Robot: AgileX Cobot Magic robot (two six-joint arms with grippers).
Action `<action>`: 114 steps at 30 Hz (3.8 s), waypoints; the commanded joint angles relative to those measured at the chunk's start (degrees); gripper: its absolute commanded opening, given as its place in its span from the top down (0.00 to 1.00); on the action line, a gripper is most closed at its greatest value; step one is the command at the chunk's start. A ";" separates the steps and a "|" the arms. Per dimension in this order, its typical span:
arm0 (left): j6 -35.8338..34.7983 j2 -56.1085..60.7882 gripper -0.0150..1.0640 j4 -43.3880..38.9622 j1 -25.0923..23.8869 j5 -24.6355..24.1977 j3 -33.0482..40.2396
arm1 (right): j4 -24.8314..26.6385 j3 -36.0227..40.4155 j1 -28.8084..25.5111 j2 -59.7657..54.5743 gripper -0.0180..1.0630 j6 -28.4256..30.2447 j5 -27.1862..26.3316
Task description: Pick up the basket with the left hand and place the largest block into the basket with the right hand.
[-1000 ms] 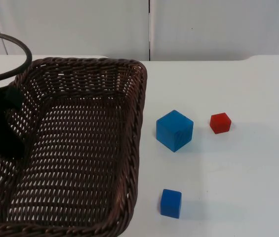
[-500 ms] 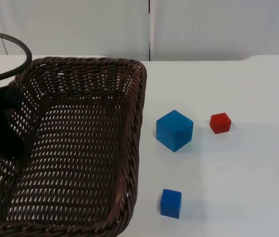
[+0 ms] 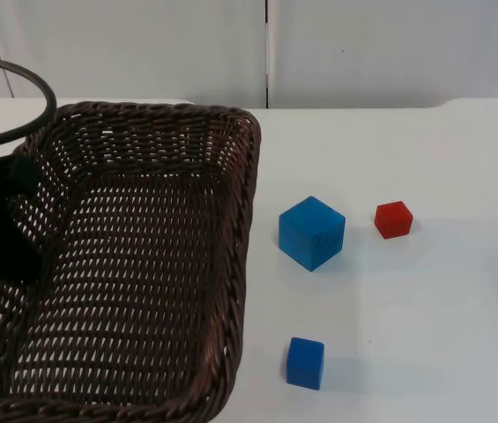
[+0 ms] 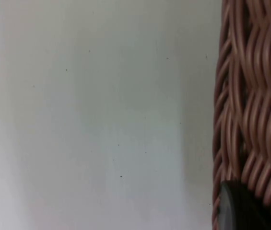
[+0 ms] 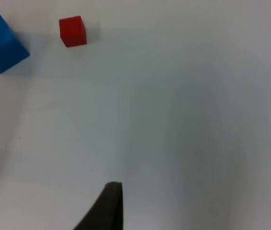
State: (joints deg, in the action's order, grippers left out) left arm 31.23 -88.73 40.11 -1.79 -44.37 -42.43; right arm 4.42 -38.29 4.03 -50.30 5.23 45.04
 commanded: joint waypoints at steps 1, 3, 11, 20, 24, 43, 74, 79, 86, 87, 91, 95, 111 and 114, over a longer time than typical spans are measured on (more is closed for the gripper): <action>0.00 0.75 0.99 0.79 0.16 -0.38 -0.08 | 0.25 -1.64 -0.32 -2.73 0.01 0.22 -1.13; 0.00 0.75 0.99 0.79 0.16 -0.38 -0.08 | 0.25 -2.88 -0.32 -4.79 0.01 0.22 -1.27; 0.00 0.75 0.99 0.92 0.16 -0.38 -0.08 | 0.39 -13.44 2.12 -18.16 0.01 0.46 -1.98; 0.00 0.75 0.99 0.92 0.16 -0.38 -0.08 | 0.09 -24.88 11.16 -31.46 0.01 1.95 -2.93; 0.00 0.75 0.99 0.92 0.16 -0.38 -0.08 | -0.04 -28.00 13.97 -36.41 0.01 3.05 -3.06; 0.00 0.75 0.99 0.81 0.16 -0.11 -0.08 | -0.04 -32.83 28.30 -58.24 0.01 11.09 -20.88; 0.13 0.75 0.99 0.60 0.16 0.14 -0.08 | 3.66 -32.83 28.72 -72.45 0.01 10.72 -40.24; 0.13 0.75 0.99 0.60 0.16 0.14 -0.08 | 3.66 -32.83 28.72 -73.66 0.01 10.72 -41.88; 0.13 0.75 0.99 0.47 0.16 0.36 -0.08 | 3.66 -32.83 28.72 -73.79 0.08 10.72 -42.10; 0.13 0.75 0.99 0.47 0.16 0.36 -0.08 | 3.66 -32.83 28.72 -73.79 0.08 10.72 -42.10; 0.13 0.75 0.99 0.34 0.16 0.35 -0.08 | 3.66 -32.83 28.72 -73.79 0.43 10.72 -41.81; 0.13 0.75 0.99 0.34 0.16 0.35 -0.08 | 3.66 -32.83 28.72 -72.16 0.82 10.72 -39.74; 0.13 0.75 0.99 -0.06 0.16 1.30 -0.08 | -1.74 -32.83 28.49 -50.40 0.98 10.72 -26.10; 0.13 0.75 0.99 -0.06 0.16 1.30 -0.08 | -1.50 -32.83 28.49 -46.87 0.98 10.72 -24.22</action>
State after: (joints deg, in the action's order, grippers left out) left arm 31.33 -88.73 39.09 -1.79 -42.66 -42.43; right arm 3.02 -70.75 32.56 -99.42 16.08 19.53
